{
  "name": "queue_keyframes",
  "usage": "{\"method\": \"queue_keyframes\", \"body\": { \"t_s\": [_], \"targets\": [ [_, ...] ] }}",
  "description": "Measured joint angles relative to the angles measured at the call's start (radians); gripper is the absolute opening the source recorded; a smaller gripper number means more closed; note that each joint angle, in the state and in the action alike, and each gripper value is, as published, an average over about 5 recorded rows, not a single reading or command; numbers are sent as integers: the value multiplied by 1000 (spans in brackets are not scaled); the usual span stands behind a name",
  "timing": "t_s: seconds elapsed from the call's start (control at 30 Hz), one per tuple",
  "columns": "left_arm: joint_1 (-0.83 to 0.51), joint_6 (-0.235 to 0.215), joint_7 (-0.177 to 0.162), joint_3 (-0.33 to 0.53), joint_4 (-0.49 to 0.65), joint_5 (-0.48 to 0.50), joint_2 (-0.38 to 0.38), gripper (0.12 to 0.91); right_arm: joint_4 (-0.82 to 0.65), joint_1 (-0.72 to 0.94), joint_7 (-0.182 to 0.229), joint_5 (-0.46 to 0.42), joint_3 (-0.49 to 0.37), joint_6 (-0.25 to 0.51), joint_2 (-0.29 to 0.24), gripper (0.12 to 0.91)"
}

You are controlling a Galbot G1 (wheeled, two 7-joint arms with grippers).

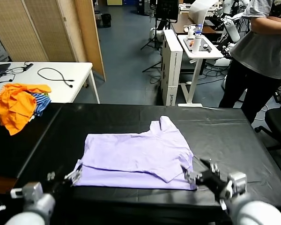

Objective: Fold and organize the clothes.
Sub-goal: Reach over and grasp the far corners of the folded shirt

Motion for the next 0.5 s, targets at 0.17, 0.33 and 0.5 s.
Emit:
{"method": "queue_keyframes", "body": {
  "t_s": [0.17,0.33,0.5],
  "targets": [
    [-135,8,-8,58,112,-104,78,907,-143,141,5,2,-93,0,15,907],
    [-272,10,-14,124,240,-176,143,907,-265,237,-3,5,-156,0,31,907],
    [-400,25,-10,206,369,-192,175,907,-361,309,-8,6,-202,0,51,907]
  ]
}}
